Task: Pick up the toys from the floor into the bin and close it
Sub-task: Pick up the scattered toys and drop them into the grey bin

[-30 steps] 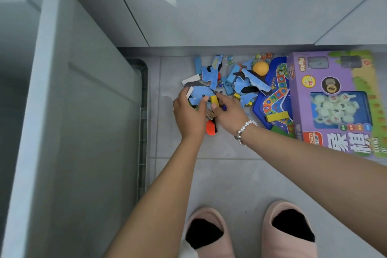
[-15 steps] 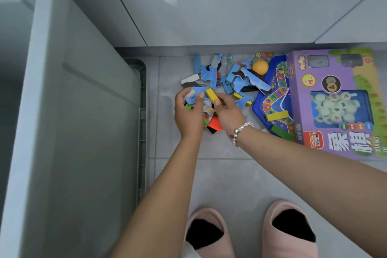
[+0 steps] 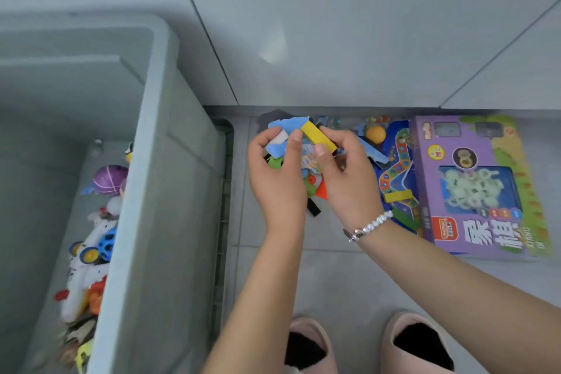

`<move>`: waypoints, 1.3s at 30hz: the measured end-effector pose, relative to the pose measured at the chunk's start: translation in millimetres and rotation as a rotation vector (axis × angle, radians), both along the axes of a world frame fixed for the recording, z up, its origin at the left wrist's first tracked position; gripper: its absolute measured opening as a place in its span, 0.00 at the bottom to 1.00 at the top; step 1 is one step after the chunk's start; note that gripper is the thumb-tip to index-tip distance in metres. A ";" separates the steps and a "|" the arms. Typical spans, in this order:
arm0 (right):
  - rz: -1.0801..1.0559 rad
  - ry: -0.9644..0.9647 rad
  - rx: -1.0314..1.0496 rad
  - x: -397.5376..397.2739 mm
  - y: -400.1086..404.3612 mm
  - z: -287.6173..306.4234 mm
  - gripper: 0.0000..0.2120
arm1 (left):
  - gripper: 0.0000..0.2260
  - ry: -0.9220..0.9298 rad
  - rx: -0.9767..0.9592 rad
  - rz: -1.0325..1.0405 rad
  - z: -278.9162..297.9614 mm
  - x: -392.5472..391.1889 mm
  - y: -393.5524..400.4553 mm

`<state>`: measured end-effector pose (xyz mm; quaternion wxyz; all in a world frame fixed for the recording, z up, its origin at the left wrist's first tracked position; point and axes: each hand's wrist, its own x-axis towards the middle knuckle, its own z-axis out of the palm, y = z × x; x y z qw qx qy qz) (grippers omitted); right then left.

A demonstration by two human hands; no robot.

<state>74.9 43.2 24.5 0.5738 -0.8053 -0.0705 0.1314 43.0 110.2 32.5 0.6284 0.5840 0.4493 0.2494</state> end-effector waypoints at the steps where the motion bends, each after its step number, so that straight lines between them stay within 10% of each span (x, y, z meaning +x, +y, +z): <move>1: -0.014 -0.026 0.016 -1.5 2.2 17.6 0.11 | 0.07 -0.030 0.031 -0.007 18.9 -1.2 1.6; 9: 0.234 -0.153 0.204 -40.2 62.6 143.7 0.11 | 0.10 -0.212 0.279 0.211 136.7 -62.2 52.6; 19: 1.039 -0.041 -0.107 -73.3 131.7 151.9 0.20 | 0.27 0.213 0.329 0.275 133.5 -138.6 124.3; 39: 0.342 -0.116 -0.004 -17.0 18.3 70.1 0.07 | 0.13 0.133 0.603 -0.167 88.1 -62.1 21.4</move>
